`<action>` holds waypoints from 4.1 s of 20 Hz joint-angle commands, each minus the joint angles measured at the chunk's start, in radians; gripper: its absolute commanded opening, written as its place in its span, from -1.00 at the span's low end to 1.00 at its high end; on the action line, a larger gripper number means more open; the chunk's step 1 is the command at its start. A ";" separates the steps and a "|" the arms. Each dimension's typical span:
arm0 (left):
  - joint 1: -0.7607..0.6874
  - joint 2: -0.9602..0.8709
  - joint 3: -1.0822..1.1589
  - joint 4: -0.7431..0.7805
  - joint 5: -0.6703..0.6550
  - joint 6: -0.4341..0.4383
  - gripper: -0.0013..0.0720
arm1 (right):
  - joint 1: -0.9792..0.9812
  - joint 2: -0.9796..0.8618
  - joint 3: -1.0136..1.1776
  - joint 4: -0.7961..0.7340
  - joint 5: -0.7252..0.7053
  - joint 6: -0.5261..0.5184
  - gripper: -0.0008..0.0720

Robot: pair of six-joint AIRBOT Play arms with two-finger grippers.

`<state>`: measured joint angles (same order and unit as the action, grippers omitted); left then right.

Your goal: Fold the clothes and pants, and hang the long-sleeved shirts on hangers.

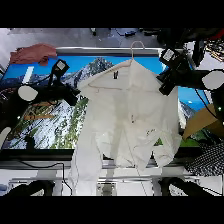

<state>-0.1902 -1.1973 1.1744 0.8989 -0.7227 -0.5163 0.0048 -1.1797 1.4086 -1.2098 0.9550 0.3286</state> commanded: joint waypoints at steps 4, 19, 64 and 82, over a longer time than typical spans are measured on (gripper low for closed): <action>-0.095 0.137 0.061 -0.107 -0.041 -0.007 -0.84 | 0.002 -0.001 0.000 0.009 -0.003 0.003 -0.83; -0.394 -0.145 0.117 -0.099 -0.071 -0.009 -0.84 | 0.053 -0.001 0.000 0.116 -0.050 -0.019 -0.84; 0.153 -0.080 0.125 -0.309 -0.186 0.682 0.04 | 0.053 0.002 0.000 0.510 0.225 -0.305 -0.83; -0.012 -0.085 0.125 -0.348 -0.121 0.742 -0.84 | 0.053 0.001 0.000 0.547 0.251 -0.323 -0.83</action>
<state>-0.1730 -1.2835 1.2984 0.5781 -0.8780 0.2260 0.0566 -1.1782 1.4090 -0.6582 1.2003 0.0067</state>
